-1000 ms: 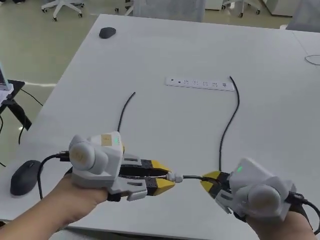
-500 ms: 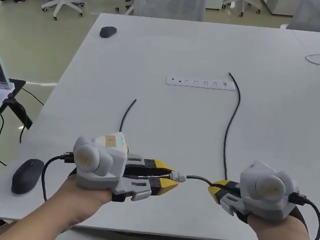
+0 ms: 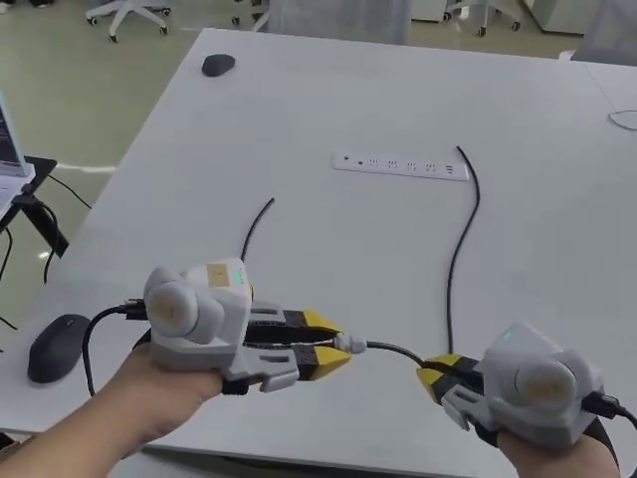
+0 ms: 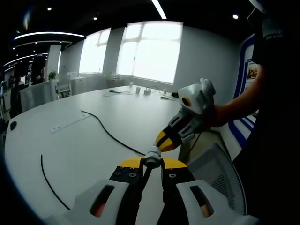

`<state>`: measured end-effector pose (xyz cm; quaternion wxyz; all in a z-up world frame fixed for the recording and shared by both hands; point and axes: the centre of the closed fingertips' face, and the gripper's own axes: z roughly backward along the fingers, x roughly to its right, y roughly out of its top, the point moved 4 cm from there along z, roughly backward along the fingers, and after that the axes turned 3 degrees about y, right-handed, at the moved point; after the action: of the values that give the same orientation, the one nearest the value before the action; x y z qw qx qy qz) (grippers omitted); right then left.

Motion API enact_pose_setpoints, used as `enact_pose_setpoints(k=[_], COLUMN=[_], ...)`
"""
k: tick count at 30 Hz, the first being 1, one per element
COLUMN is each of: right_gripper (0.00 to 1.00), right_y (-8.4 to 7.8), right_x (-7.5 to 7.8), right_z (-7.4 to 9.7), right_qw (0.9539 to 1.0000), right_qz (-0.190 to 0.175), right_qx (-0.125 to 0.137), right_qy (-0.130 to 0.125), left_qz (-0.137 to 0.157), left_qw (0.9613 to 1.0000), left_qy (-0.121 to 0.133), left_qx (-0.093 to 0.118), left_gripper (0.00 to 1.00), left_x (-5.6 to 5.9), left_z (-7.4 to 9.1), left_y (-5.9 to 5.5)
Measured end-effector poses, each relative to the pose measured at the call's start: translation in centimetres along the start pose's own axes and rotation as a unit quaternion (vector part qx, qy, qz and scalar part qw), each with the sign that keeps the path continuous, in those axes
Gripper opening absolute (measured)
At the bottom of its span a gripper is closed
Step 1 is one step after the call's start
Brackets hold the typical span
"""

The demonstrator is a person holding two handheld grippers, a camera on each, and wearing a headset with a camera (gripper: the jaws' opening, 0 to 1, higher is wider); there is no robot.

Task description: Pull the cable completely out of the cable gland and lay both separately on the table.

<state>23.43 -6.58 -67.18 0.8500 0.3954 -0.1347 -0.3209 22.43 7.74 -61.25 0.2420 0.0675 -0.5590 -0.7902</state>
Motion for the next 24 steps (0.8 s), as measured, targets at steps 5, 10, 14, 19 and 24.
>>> enact_pose_setpoints(k=[5,10,14,19,24], right_gripper=[0.08,0.12,0.12,0.09,0.06], right_y=[0.5,2.9,4.7,6.1,6.5], right_x=[-0.1,-1.5,-3.2,-4.7,-5.2], right_z=[0.6,1.2,1.0,0.5,0.4], right_qw=[0.9996,0.9954,0.9892,0.9823,0.9769], right_qz=[0.023,0.095,0.146,0.187,0.214], right_qx=[-0.004,0.011,0.014,0.014,0.01], right_qy=[-0.014,-0.01,0.002,-0.002,-0.002], left_qz=[0.0,0.001,0.0,0.003,0.004], left_qw=[1.0,1.0,1.0,1.0,0.9999], left_qy=[0.0,0.0,-0.002,0.004,0.001], left_qx=[0.001,-0.001,-0.003,-0.006,-0.011], left_gripper=[0.15,0.15,0.15,0.15,0.15], left_x=[-0.1,-0.1,0.0,0.0,0.1], left_z=[-0.1,-0.3,-0.5,-0.5,-0.5], left_y=[0.2,0.3,0.3,0.1,0.0])
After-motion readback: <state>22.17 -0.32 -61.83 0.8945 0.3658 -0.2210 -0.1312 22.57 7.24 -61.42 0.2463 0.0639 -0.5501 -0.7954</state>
